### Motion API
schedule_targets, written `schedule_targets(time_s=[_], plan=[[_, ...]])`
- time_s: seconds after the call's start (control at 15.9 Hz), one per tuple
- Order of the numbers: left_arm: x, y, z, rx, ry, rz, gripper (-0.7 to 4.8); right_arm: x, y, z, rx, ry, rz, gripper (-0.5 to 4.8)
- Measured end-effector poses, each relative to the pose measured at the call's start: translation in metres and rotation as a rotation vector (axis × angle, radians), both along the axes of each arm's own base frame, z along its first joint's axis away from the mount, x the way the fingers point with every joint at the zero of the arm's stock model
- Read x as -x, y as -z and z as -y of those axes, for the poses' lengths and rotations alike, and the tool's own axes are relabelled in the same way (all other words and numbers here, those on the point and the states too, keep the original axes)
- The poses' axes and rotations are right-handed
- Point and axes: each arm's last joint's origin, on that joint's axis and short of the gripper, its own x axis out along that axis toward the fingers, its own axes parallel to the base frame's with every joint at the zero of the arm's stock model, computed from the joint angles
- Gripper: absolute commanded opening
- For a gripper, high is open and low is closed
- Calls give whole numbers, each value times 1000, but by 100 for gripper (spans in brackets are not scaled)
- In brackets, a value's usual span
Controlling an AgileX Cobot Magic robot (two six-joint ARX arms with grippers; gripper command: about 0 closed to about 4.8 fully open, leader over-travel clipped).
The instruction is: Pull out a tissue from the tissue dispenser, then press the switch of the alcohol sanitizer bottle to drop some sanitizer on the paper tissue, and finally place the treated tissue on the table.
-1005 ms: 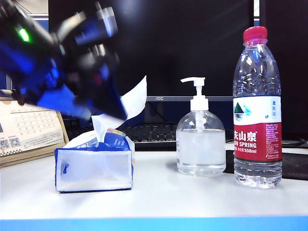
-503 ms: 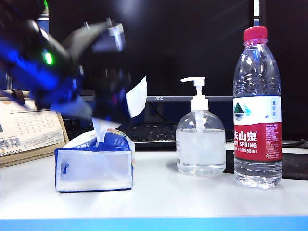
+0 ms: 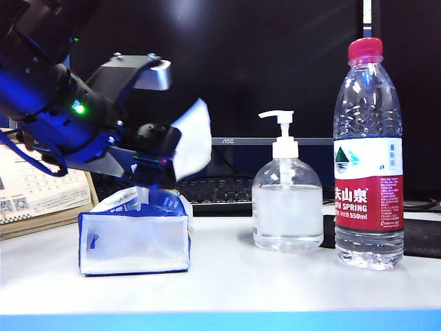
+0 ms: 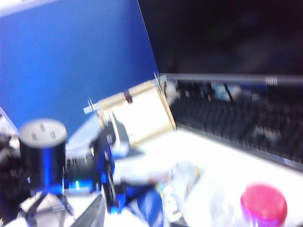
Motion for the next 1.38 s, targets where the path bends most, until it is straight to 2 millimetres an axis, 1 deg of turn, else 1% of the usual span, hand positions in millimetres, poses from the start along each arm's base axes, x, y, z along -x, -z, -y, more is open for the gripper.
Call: schedule_targets(time_s=[0.06, 0.19, 0.25, 0.31, 0.38, 0.44, 0.5, 0.88, 1.01, 1.13, 1.26, 1.32, 1.38], plan=[[-2, 0, -2, 4, -8, 0, 477, 0, 3, 0, 13, 0, -22, 162], [-3, 2, 0, 17, 20, -12, 425, 3, 1, 1, 8, 0, -4, 161], [-4, 6, 1, 14, 28, -21, 354, 5, -1, 1, -1, 0, 24, 161], [-6, 13, 3, 8, 29, -34, 180, 8, -6, 2, -11, 0, 69, 161], [-7, 19, 4, 12, 23, -51, 89, 9, -8, 3, -16, 17, 90, 161], [-7, 18, 4, 15, 23, -47, 31, 8, -6, 3, -11, 22, 73, 161], [-7, 17, 5, 25, 21, -40, -4, 8, -4, 3, -5, 25, 56, 161], [-10, 7, 8, 119, 18, 38, -6, 8, 0, 3, 39, 30, 43, 161], [-7, -9, 7, 254, 63, 40, -6, 7, 1, 4, 44, 52, 41, 161], [-2, -30, 4, 387, 79, 62, -6, 7, 1, 4, 48, 55, 44, 161], [7, -55, -2, 540, 129, 79, -6, 7, 1, 4, 58, 56, 55, 162], [13, -69, -5, 651, 184, 74, -6, 7, 1, 4, 60, 56, 55, 162], [17, -78, -6, 737, 230, 64, -6, 7, 1, 4, 62, 56, 56, 162]])
